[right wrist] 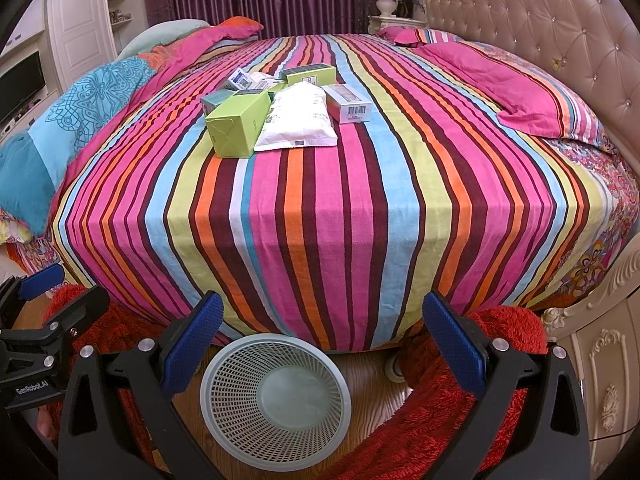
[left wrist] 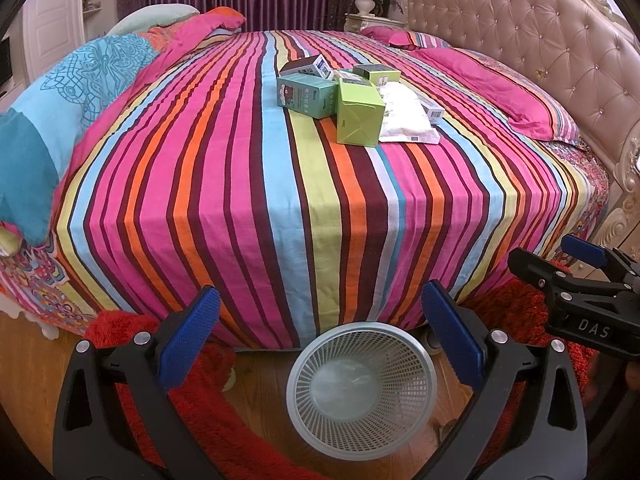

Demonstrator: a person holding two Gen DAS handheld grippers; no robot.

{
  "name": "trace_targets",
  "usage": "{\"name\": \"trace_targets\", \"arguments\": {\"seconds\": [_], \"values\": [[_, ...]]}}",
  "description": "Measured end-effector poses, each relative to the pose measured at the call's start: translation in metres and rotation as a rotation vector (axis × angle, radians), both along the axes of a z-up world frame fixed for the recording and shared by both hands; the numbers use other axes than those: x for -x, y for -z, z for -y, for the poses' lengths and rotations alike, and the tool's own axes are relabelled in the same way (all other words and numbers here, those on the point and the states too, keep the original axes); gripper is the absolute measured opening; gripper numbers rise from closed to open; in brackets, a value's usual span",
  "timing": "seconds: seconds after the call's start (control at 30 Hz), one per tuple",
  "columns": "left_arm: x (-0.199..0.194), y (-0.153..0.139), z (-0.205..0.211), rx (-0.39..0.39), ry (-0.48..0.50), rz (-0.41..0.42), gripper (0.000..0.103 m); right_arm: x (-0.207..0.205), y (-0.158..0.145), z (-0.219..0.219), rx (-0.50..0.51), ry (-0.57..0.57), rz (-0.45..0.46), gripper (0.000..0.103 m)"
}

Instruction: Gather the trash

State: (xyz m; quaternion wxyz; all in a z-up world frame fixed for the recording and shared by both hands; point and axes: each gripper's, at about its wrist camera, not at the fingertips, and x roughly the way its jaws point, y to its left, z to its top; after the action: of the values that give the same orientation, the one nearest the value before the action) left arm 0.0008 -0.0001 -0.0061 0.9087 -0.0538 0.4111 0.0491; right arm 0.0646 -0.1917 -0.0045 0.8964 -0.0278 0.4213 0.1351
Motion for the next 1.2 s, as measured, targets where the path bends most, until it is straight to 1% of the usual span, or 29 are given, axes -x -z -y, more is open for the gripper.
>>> {"name": "trace_targets", "arguments": {"seconds": [0.9,1.07,1.2], "values": [[-0.0008,0.0057,-0.0019,-0.008,-0.007,-0.023,0.098,0.0005,0.0006,-0.0008,0.003,-0.007,-0.009,0.096],[-0.0033,0.0081,-0.0015,-0.01,-0.013,-0.045,0.098,-0.0015,0.0033,0.0011,-0.018,-0.008,-0.026,0.096],[-0.0058,0.0074,-0.002,-0.007,-0.013,-0.047,0.098,-0.0012,0.0033,-0.0011,-0.025,-0.027,-0.022,0.096]]}}
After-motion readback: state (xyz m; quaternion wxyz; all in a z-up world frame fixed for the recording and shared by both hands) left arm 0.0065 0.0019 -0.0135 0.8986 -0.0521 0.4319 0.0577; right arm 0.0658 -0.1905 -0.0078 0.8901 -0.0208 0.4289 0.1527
